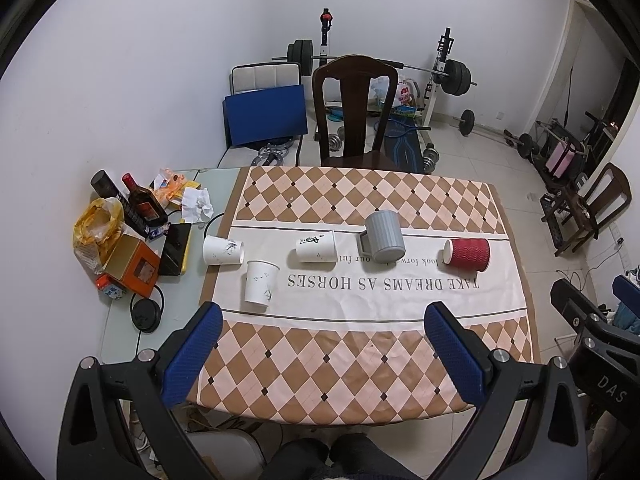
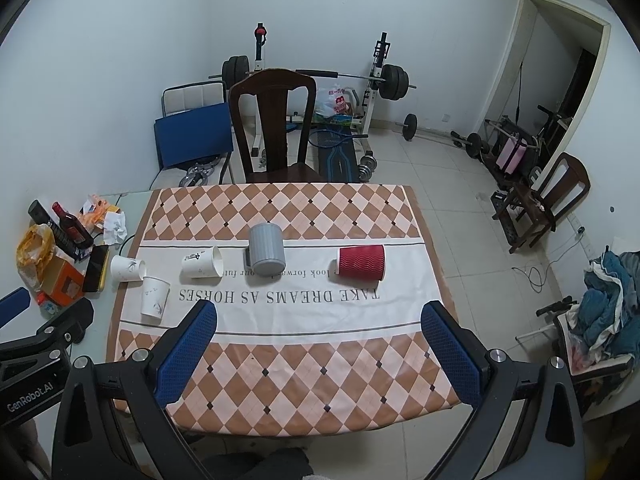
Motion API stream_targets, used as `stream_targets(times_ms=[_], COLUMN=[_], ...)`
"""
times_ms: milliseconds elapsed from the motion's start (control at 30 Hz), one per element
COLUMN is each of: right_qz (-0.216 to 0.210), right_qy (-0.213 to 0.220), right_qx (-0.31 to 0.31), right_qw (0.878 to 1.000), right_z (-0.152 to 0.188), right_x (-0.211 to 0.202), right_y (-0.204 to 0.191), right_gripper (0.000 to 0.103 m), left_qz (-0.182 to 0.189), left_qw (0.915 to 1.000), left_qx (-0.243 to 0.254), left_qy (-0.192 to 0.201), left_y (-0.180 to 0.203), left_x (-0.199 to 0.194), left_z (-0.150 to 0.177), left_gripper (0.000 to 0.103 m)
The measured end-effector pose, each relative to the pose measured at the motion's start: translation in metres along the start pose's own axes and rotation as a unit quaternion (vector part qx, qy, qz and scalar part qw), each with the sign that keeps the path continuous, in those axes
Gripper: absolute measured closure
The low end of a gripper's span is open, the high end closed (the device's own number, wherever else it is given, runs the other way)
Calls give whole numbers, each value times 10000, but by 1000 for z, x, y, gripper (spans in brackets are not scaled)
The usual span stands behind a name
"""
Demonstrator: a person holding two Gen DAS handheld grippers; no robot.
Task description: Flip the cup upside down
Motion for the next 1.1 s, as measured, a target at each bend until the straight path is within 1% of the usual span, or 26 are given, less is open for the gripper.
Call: stream_targets(times_ms=[367, 1100], right_qz=[15, 1], right_qy=[6, 24], right_qx=[10, 12], right_qw=[10000, 10000], right_z=[-4, -5], right_x=[1, 1], right_y=[-1, -1], right_gripper=[0, 0], left_qz=[35, 32], left_qw=[10000, 10000], left_qx=[-2, 1], left_qy=[27, 51], left_y=[4, 5], left_x=[1, 0], left_z=[-10, -8], left_gripper=[0, 0])
Point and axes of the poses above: each gripper's, at about its wrist camera, not at the fingertips, and x roughly the way its jaws point, y to its right, z to its underside, the point moved 8 cm from there along x, roughly the way its jaws point, and after that the axes turned 4 degrees about y, right-handed, at the moved point
